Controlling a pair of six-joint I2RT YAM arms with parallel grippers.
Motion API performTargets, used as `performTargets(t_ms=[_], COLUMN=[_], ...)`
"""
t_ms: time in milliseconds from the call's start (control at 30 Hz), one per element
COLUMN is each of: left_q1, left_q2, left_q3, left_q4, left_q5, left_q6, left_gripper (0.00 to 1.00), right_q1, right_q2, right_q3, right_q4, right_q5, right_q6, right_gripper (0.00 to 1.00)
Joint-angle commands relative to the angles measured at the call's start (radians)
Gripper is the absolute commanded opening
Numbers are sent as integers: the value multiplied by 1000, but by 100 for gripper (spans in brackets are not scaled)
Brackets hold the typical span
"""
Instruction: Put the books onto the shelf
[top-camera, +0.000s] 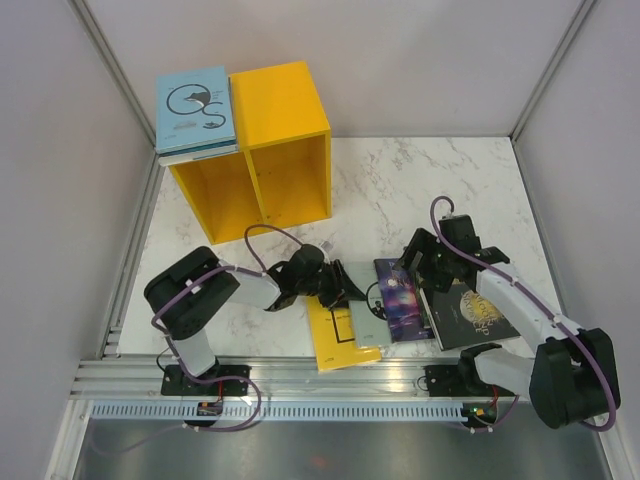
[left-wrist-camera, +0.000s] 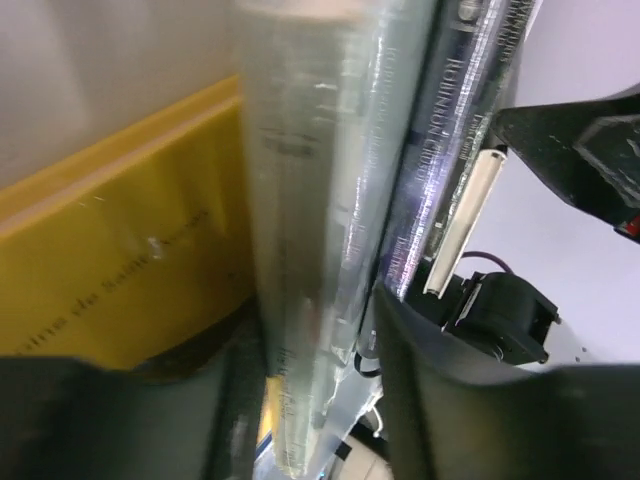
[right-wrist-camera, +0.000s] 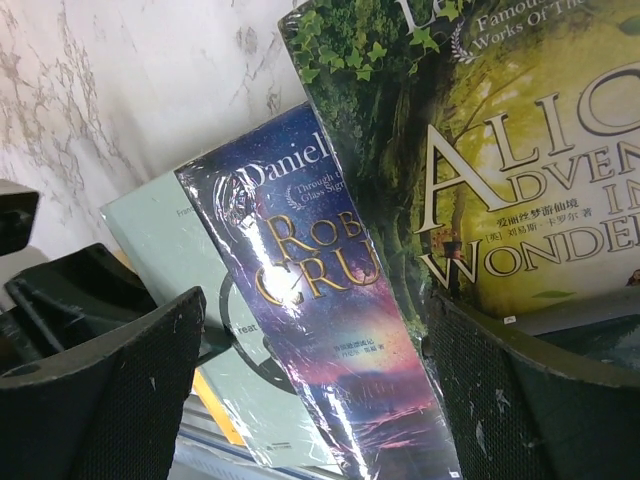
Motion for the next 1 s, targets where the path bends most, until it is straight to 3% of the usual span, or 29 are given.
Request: performTargets(t_ms=[0,33,100,133,267,300,400,500,767,967], left_q1=[-15,-15,-17,-17,-14,-11,-14,-12,-12,-14], left_q2=[52,57,69,69,-4,-41,-185,-357,-916,-1060], left_q3=[-15,-12,2,10,45,85,166,165,47,57], left_q4=[238,243,263,261,118,-77,-454,-686,-993,-1152], left_q5=[51,56,69,72,31,8,-145,-346,-832,-1139], left_q6=[-90,-91,-91,-90,-27,54,227,287,235,228], left_gripper=[41,33,9,3,2,2,2,2,2,2], right_q1=[0,0,0,0,-2,0,0,0,0,6], right_q2=[-22,-26,-35,-40,-54,-57,-72,-66,-58,-58], right_q3=[-41,-49,-50,-50,-27,-17,34,89,125,109], right_q4=[27,32,40,43,47,44,46,46,55,73], right_q5=[-31,-33,-40,-43,-53,-51,-51,-56,-88,-109], right_q6=[18,16,16,13,11,11,15,28,51,71], right_gripper=[93,93,93,93,92,92,92,92,91,90])
